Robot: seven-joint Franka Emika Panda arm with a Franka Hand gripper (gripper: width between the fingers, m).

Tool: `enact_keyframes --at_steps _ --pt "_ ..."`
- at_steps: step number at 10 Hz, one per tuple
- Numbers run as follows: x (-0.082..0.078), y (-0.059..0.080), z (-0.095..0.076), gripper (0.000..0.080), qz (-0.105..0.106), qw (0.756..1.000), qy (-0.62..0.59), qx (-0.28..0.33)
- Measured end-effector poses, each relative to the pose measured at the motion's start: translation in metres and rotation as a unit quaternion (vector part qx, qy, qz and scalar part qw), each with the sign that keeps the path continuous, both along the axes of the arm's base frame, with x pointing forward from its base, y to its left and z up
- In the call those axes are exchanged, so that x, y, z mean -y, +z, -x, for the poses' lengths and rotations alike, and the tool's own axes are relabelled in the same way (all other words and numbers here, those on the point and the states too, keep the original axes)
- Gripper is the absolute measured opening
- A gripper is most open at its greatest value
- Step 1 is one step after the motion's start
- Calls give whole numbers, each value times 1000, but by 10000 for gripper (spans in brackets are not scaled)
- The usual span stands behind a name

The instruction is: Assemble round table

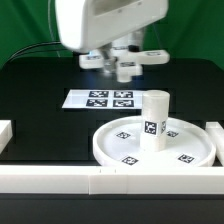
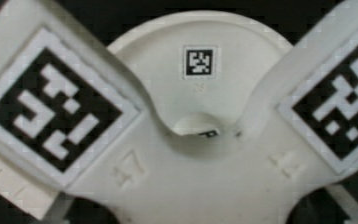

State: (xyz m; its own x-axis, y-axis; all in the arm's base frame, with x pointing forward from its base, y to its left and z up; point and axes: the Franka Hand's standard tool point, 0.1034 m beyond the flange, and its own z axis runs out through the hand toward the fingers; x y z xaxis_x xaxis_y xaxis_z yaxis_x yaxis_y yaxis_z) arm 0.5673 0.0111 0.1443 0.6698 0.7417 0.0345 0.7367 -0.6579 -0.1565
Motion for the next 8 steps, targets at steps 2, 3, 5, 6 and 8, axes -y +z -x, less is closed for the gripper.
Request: enact_keyframes --at_steps 2,3,5,6,8 --pt "-28 4 -14 445 -6 1000 1 7" --pt "-29 3 -14 445 -6 1000 4 8" --pt "-28 2 -14 445 -6 1000 2 7" --pt "-27 2 -14 445 -6 1000 7 14" --pt "-20 -4 -1 445 1 998 32 49"
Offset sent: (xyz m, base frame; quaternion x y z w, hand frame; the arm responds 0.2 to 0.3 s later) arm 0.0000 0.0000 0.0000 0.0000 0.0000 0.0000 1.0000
